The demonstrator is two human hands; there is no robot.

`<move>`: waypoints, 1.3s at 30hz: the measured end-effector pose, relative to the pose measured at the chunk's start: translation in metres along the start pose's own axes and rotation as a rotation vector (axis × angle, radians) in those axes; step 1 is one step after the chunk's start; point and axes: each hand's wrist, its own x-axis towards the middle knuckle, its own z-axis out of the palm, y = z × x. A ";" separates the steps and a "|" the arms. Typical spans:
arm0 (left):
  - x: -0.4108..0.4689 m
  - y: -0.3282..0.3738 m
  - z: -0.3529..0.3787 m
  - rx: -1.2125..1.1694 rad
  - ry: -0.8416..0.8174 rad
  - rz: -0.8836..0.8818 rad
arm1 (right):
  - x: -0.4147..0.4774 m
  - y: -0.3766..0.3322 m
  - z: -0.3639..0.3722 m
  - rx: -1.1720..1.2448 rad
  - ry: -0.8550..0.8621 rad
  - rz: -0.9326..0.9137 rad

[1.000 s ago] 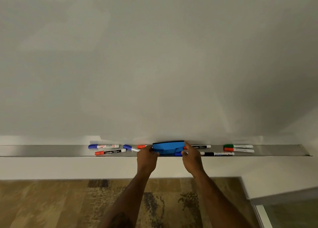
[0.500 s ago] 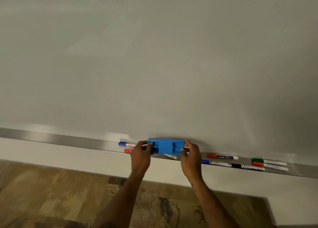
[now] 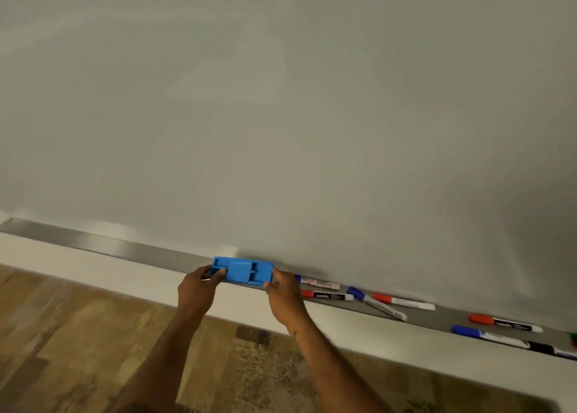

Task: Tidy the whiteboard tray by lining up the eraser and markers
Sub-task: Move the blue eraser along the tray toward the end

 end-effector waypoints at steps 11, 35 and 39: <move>0.091 -0.051 -0.038 0.211 0.033 0.011 | 0.062 -0.016 0.093 -0.088 -0.196 0.123; -0.051 0.032 0.161 0.634 -0.369 0.862 | -0.027 0.115 -0.165 -1.019 0.321 -0.335; -0.058 0.025 0.189 0.825 -0.390 0.797 | -0.037 0.144 -0.183 -1.114 0.149 -0.224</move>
